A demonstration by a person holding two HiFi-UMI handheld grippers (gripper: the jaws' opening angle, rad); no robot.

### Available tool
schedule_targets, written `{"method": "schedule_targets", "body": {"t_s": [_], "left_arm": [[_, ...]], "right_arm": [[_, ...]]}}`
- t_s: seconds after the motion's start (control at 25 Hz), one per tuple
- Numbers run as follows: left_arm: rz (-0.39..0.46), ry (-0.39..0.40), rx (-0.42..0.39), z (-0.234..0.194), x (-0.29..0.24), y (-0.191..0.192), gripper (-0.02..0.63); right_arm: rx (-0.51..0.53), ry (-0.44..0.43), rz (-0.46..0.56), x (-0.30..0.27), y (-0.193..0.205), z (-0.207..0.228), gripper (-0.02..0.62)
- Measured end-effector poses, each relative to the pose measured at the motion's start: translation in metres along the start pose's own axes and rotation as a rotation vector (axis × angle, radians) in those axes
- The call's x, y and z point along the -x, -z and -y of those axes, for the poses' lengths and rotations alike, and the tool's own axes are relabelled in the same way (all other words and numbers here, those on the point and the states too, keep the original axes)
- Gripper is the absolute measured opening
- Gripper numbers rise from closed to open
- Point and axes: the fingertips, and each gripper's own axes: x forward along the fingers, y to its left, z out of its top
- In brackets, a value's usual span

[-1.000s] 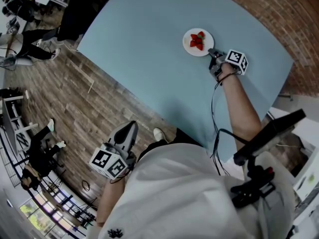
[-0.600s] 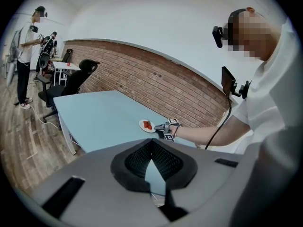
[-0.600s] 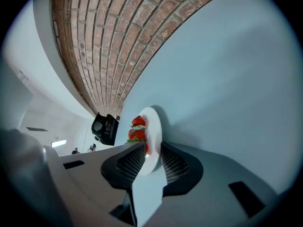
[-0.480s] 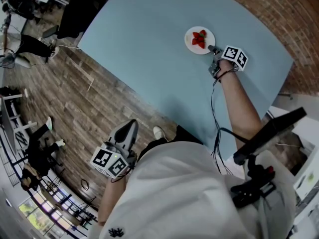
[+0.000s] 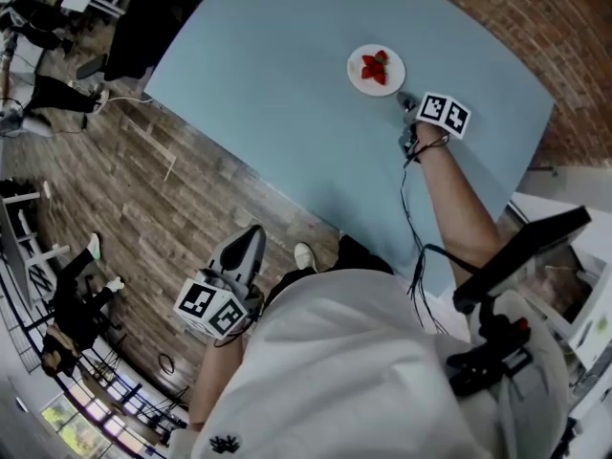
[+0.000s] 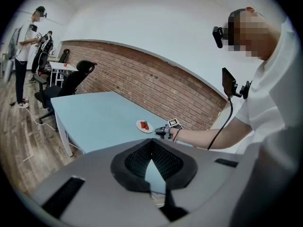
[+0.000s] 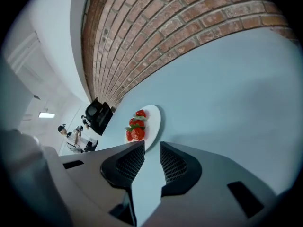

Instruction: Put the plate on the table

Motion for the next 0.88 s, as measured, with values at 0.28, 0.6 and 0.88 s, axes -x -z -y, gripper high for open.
{"method": "schedule_targets", "body": {"t_s": [0.28, 0.6, 0.88], "left_arm": [[0.004, 0.085, -0.054, 0.009, 0.011, 0.004, 0.002], [0.013, 0.192, -0.100, 0.011, 0.039, 0.022, 0.002], [0.026, 0.221, -0.101, 0.000, 0.070, 0.048, 0.002]], "right_arm": [[0.103, 0.004, 0.009, 0.057, 0.043, -0.020, 0.100], [0.193, -0.010, 0.045, 0.144, 0.111, -0.049, 0.008], [0.348, -0.011, 0.074, 0.226, 0.183, -0.085, 0.008]]}}
